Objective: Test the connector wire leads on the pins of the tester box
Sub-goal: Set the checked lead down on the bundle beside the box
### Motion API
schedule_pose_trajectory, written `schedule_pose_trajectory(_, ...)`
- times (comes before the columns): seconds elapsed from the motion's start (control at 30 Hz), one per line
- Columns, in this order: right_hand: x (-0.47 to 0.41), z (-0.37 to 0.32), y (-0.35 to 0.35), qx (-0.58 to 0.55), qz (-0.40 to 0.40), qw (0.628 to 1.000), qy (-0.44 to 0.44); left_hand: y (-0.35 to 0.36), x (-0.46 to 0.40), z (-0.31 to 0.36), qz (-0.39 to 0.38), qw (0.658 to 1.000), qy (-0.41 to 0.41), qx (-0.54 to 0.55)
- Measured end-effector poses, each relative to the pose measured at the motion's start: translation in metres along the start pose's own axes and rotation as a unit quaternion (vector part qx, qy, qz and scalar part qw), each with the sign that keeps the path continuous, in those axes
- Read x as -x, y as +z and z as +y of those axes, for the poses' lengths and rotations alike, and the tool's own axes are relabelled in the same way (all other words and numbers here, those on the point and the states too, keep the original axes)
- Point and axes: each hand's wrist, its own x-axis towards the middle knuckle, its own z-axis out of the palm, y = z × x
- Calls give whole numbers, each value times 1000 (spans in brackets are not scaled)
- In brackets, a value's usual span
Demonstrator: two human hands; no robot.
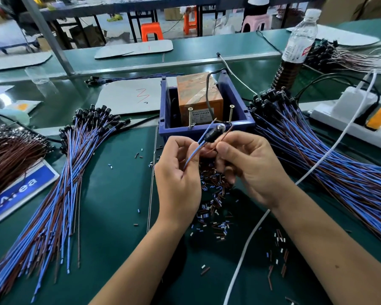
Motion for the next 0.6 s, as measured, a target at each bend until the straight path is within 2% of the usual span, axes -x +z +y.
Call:
schedule_pose_trajectory(0.1,-1,-4,-6,-54,9,998,-1,-1,0,1,37,999,19,20)
schedule_pose_trajectory(0.2,-1,-2,-9,54,86,993,-58,-1,2,1,69,997,32,18)
schedule_pose_trajectory(0.27,0,2,-6,145,148,973,-97,-2,2,-1,79,996,16,27)
schedule_pose_trajectory(0.4,2,5,-2,196,239,943,-122,-2,0,-5,92,996,-9,10)
schedule_pose_trajectory(0.6,1,1,-4,266,273,916,-125,-1,0,-3,101,994,-28,8)
